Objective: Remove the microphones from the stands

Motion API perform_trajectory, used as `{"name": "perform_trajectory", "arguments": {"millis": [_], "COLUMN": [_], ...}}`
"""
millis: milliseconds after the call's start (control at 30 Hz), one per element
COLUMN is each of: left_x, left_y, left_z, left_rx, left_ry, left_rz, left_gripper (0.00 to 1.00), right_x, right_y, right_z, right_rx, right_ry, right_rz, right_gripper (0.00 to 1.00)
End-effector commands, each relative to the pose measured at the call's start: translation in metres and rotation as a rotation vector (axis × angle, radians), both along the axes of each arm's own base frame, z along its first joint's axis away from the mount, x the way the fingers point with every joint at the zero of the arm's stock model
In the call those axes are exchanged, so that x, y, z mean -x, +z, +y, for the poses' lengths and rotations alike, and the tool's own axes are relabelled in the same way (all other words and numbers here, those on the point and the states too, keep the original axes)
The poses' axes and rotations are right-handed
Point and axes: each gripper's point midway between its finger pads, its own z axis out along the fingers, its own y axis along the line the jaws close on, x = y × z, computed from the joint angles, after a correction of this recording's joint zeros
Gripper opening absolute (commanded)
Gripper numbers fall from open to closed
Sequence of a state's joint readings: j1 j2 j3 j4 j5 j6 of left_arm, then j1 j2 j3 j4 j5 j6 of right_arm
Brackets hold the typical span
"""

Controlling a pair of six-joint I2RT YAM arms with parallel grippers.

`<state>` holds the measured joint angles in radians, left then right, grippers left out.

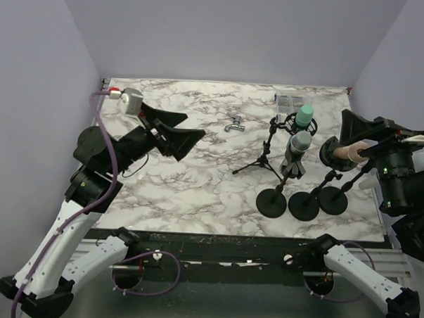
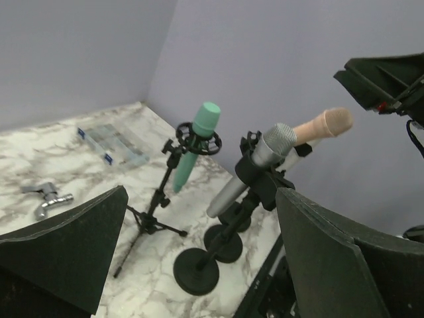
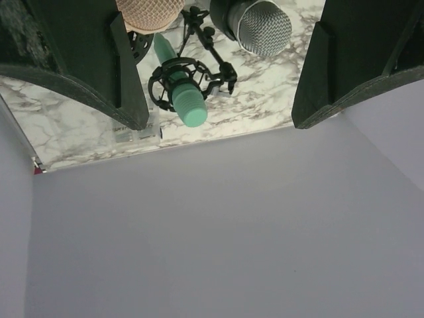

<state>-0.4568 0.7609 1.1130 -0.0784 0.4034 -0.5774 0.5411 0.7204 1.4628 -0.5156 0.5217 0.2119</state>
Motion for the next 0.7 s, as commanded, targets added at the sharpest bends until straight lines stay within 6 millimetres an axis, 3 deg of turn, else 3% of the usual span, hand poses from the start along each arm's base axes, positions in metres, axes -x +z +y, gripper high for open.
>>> {"name": "perform_trajectory", "arguments": {"millis": [0,200,400,500,667], "left_x": [0.002,0.004,0.017,0.018,0.02], "left_y": [-0.014,-0.047,-0.084,-0.096,-0.108], "left_z": [-0.037,-0.097,-0.161,-0.181,-0.212], "left_rx": [-0.024,-0.045,-0.117,-0.155,-0.214], "left_ry": [-0.084,-0.151,-0.152,-0.1,-0.037], "left_rz": [0.02,0.085,0.091,0.068,0.031], "left_gripper": [0.99,0.98,0.99,0.99,0.99], "right_x": [0.019,0.04,0.056,0.067,0.078], "right_y": [0.01,0.007,0.002,-0.005,-0.025], "right_z": [0.009,-0.004,0.015,0.024,0.015], "right_rx": [-0.02,-0.052,0.042,0.07,0.064], "right_ry": [0.104,0.099,0.236,0.309,0.303], "right_rz": [-0.11,-0.175,-0.195,-0.188,-0.135], "right_gripper": [1.0,1.0,1.0,1.0,1.0]}}
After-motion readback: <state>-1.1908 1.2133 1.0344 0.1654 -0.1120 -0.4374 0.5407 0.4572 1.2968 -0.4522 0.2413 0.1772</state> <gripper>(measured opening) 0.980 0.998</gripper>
